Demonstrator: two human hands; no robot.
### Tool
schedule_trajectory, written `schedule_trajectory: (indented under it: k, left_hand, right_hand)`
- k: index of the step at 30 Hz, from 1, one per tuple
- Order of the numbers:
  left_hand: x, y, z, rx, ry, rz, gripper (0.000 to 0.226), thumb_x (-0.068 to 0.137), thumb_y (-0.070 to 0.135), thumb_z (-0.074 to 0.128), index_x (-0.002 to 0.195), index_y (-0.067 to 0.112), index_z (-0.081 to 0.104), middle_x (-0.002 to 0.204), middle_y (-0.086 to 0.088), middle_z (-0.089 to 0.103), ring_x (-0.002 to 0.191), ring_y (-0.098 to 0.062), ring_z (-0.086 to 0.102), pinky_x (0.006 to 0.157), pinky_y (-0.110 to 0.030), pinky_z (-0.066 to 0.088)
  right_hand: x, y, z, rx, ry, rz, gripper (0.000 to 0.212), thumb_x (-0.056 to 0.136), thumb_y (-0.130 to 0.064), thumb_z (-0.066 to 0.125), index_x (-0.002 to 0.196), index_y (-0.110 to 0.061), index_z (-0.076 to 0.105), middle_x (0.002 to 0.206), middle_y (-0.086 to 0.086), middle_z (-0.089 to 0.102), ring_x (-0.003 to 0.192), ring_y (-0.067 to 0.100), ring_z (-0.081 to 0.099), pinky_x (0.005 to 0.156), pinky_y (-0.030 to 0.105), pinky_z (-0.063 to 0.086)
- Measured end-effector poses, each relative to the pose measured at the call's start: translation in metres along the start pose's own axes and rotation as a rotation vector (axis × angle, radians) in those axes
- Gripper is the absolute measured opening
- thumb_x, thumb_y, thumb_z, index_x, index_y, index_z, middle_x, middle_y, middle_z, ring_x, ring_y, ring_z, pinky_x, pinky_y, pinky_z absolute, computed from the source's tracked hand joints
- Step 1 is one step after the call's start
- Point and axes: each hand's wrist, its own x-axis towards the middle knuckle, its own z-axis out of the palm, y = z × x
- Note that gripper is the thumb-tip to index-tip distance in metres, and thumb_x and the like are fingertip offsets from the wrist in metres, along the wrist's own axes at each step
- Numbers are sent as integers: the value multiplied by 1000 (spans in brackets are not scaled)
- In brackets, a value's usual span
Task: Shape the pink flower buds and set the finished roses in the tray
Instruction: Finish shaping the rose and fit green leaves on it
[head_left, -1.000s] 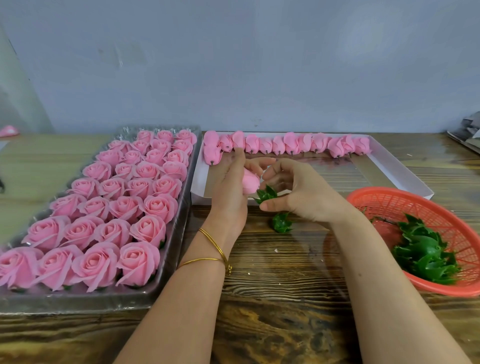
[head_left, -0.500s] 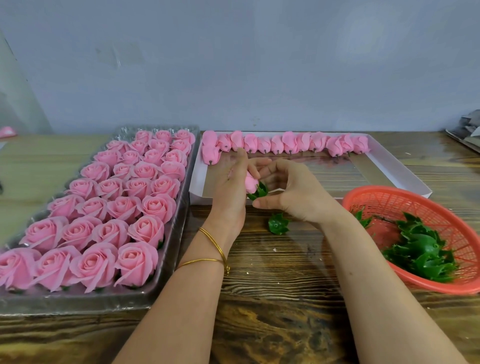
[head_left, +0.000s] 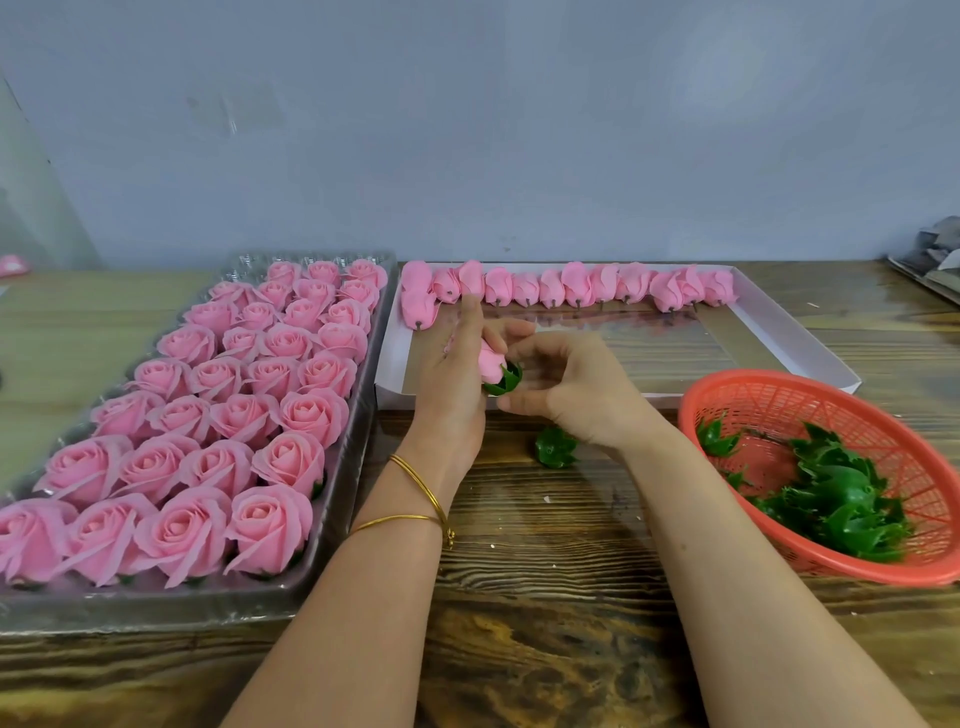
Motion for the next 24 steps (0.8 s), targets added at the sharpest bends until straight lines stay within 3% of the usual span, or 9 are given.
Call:
schedule_trajectory:
  k: [1, 4, 7, 13, 15, 17, 19, 24]
  left_hand:
    - [0, 0, 0, -2, -5, -3, 59, 98, 50, 42, 47, 26, 56, 92, -5, 74, 105, -30, 66, 102, -57, 45]
    - [0, 1, 0, 8, -4, -2, 60, 99, 49, 41, 47, 25, 56, 90, -2, 74, 97, -24, 67, 101, -56, 46]
    - [1, 2, 1, 17, 5, 2, 60, 99, 49, 42, 45, 25, 55, 90, -2, 74, 97, -24, 68, 99, -55, 47]
    - [-1, 2, 2, -14, 0, 8, 57, 100, 45, 42, 50, 20, 52, 92, -7, 72, 98, -29, 67, 95, -59, 48]
    - [-1, 3, 1, -8, 1, 12, 55, 99, 46, 42, 51, 19, 52, 93, -7, 71, 98, -27, 67, 96, -58, 48]
    - [0, 2, 0, 5, 2, 14, 52, 98, 46, 43, 55, 19, 53, 94, -8, 71, 99, -27, 67, 97, -58, 48]
    - [0, 2, -1, 14, 5, 7, 51, 98, 46, 43, 57, 20, 54, 97, -9, 71, 102, -30, 66, 95, -59, 47]
    - [2, 1, -1, -7, 2, 23, 44, 100, 41, 42, 72, 15, 62, 100, -13, 72, 99, -31, 68, 90, -56, 52]
  right_hand:
    - [0, 0, 1, -8, 1, 0, 33, 74, 6, 78, 103, -8, 69, 92, -4, 70, 63, -4, 59, 68, 17, 53]
    - [0, 0, 3, 19, 6, 0, 36, 75, 9, 75, 106, -8, 70, 83, 3, 68, 68, 6, 61, 77, 26, 55]
    - [2, 2, 2, 56, 13, 18, 39, 73, 9, 77, 109, -6, 69, 90, 12, 71, 76, 14, 65, 81, 31, 56]
    - [3, 3, 4, 260, 29, 87, 33, 78, 15, 62, 104, -4, 71, 91, 2, 75, 87, 17, 71, 90, 40, 57]
    - [3, 4, 4, 416, 13, 117, 30, 84, 16, 53, 100, -3, 70, 83, -4, 76, 85, 15, 72, 88, 36, 58]
    - [3, 4, 4, 486, 0, 137, 27, 90, 14, 50, 104, 1, 69, 89, 3, 75, 87, 16, 72, 85, 32, 59]
    - [2, 3, 4, 508, 5, 146, 25, 92, 13, 52, 106, 1, 68, 94, 11, 72, 85, 18, 71, 84, 31, 60]
    - [1, 2, 4, 586, 7, 134, 22, 87, 14, 58, 100, 0, 68, 85, 9, 73, 79, 17, 71, 80, 30, 60]
